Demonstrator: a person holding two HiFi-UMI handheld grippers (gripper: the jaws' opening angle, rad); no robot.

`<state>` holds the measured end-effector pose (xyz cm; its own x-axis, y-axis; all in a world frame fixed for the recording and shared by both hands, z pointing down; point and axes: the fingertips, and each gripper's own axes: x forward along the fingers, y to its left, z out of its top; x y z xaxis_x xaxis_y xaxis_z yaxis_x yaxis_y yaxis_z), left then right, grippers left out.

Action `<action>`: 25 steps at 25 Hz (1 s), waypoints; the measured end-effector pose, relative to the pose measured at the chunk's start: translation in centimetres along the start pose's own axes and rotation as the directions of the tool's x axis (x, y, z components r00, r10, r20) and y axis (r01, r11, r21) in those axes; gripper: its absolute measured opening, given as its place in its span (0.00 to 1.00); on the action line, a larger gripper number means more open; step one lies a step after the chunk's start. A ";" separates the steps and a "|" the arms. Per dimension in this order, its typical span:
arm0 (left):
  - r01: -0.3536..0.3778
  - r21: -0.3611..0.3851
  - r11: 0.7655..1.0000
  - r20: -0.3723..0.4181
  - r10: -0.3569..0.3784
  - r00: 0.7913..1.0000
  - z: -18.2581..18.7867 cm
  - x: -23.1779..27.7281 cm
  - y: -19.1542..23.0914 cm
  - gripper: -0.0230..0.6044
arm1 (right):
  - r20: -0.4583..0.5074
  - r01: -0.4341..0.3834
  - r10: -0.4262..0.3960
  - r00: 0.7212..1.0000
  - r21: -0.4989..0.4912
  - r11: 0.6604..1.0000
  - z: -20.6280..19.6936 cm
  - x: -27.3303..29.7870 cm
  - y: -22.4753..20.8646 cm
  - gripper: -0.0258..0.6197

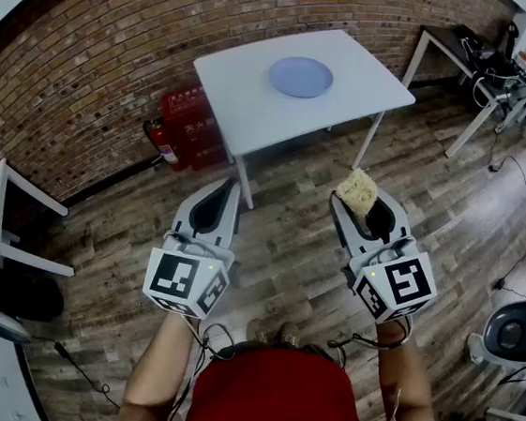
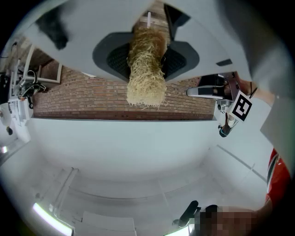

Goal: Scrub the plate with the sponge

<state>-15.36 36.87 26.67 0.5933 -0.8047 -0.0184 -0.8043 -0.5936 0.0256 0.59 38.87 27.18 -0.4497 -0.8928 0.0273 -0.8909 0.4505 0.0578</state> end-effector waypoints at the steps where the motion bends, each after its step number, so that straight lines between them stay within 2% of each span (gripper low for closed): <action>1: 0.000 -0.001 1.000 0.000 0.000 1.000 -0.1 0.1 0.0 0.06 | -0.001 0.001 -0.001 1.000 0.001 1.000 0.0 0.0 0.0 0.31; 9: 0.000 -0.007 1.000 -0.006 0.000 1.000 -0.6 0.7 0.1 0.06 | 0.000 0.008 -0.008 1.000 0.015 1.000 -0.3 0.1 -0.6 0.31; 13: -0.002 -0.010 1.000 -0.006 0.002 1.000 -0.9 1.5 -0.2 0.06 | 0.036 -0.014 0.012 0.999 0.077 0.997 -0.4 -0.6 -1.3 0.31; 16: -0.007 -0.013 1.000 -0.008 0.007 1.000 -1.2 2.6 -0.5 0.06 | 0.055 -0.015 0.009 0.998 0.118 0.993 -0.5 -1.4 -2.8 0.31; 25: -0.050 0.020 0.999 -0.012 0.050 0.999 -1.7 7.3 -1.6 0.06 | 0.061 -0.012 0.005 0.998 0.119 0.993 -1.4 -2.3 -9.1 0.32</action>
<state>-9.65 31.97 28.15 0.5527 -0.8334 -0.0048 -0.8334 -0.5527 0.0061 9.83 36.80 27.98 -0.4572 -0.8887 -0.0337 -0.8866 0.4584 -0.0618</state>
